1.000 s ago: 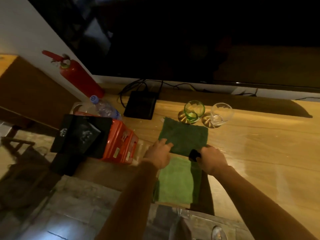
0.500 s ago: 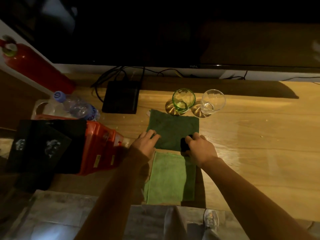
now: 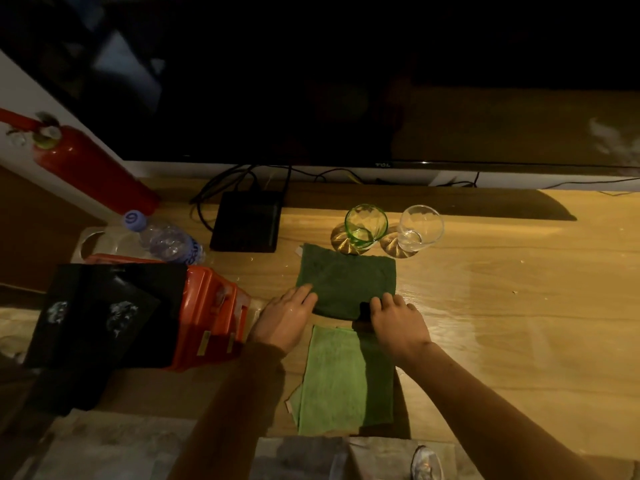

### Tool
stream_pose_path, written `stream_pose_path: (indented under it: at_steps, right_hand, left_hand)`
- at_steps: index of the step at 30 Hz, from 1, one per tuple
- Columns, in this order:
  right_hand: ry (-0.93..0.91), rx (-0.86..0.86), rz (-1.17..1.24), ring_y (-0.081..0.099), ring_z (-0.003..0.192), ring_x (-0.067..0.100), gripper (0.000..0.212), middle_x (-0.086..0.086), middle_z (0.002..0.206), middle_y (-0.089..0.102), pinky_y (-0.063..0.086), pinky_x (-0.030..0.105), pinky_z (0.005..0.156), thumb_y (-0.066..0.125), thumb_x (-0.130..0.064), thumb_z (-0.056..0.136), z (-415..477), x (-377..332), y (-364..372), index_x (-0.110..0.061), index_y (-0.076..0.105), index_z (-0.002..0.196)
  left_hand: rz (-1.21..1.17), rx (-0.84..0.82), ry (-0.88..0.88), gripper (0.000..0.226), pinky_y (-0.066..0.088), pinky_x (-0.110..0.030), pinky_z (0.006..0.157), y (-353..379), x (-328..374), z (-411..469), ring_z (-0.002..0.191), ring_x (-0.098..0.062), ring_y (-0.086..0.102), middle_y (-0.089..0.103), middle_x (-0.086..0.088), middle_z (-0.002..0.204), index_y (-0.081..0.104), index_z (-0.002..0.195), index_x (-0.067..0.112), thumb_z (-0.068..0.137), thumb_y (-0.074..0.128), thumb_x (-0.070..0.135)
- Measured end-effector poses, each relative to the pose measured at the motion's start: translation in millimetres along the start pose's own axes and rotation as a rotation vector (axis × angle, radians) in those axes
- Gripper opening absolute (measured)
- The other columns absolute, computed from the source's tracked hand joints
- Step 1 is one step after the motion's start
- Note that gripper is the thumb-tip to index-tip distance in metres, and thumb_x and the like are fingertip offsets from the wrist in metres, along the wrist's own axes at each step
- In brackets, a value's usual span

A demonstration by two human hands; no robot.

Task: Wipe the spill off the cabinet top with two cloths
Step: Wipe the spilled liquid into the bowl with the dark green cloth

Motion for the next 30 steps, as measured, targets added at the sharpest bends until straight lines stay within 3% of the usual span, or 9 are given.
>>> stream_pose_path:
  at_steps: [3,6,11,15,18,25,30]
  right_hand:
    - [0.035,0.040,0.134,0.055,0.112,0.029,0.053,0.010,0.122,0.057,0.050,0.040,0.088,0.072,-0.024,0.086,-9,6,-16,-0.017,0.039,0.127]
    - [0.033,0.120,0.164,0.061,0.100,0.030,0.053,0.011,0.114,0.061,0.047,0.037,0.072,0.070,-0.019,0.086,-17,13,-38,-0.015,0.036,0.126]
    - [-0.002,0.291,0.248,0.063,0.101,0.029,0.058,0.011,0.123,0.059,0.055,0.038,0.078,0.072,-0.014,0.085,-35,27,-75,-0.015,0.043,0.134]
    - [0.007,0.372,0.345,0.061,0.100,0.029,0.045,0.011,0.121,0.057,0.054,0.038,0.082,0.068,-0.013,0.087,-50,52,-98,-0.014,0.052,0.129]
    - [0.054,0.412,0.496,0.058,0.098,0.024,0.030,0.009,0.113,0.061,0.054,0.039,0.084,0.064,-0.016,0.091,-65,77,-110,-0.016,0.056,0.121]
    - [0.118,0.549,0.590,0.055,0.082,0.014,0.004,0.002,0.096,0.060,0.050,0.031,0.068,0.052,-0.023,0.099,-129,138,-126,-0.023,0.054,0.102]
    - [0.116,0.600,0.620,0.058,0.077,0.010,0.009,-0.005,0.088,0.060,0.050,0.026,0.061,0.043,-0.031,0.104,-193,195,-125,-0.026,0.050,0.108]
  left_hand:
    - [-0.091,0.107,0.000,0.046,0.048,-0.036,0.094,-24,4,-1,0.119,-0.024,0.053,0.055,-0.008,0.132,0.051,0.129,0.012,0.087,0.056,-0.006]
    - [-0.109,0.170,-0.055,0.044,0.048,-0.030,0.087,-48,9,1,0.109,-0.019,0.055,0.059,-0.006,0.123,0.050,0.129,0.014,0.089,0.056,-0.003]
    - [-0.229,0.202,-0.030,0.037,0.053,-0.034,0.085,-91,23,4,0.103,-0.014,0.056,0.059,0.000,0.119,0.051,0.124,0.021,0.093,0.055,0.003]
    - [-0.255,0.231,0.009,0.021,0.052,-0.034,0.075,-126,38,8,0.090,-0.011,0.055,0.059,0.005,0.109,0.049,0.114,0.029,0.098,0.050,0.014]
    - [-0.274,0.240,0.041,0.020,0.047,-0.029,0.075,-147,58,12,0.095,-0.009,0.053,0.058,0.007,0.113,0.050,0.117,0.030,0.100,0.048,0.018]
    - [-0.238,0.314,0.114,0.025,0.050,-0.034,0.072,-186,142,13,0.092,-0.015,0.055,0.052,0.005,0.114,0.041,0.121,0.033,0.101,0.046,0.019]
    - [-0.172,0.340,0.232,0.030,0.037,-0.020,0.067,-196,223,7,0.086,-0.009,0.048,0.041,0.012,0.102,0.041,0.095,0.035,0.095,0.055,0.008]
Point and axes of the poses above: each hand's wrist, its own z-axis towards the middle knuckle, its own y-axis out of the palm, x = y × z, the point moved 3 cm from there along z, towards the middle knuckle
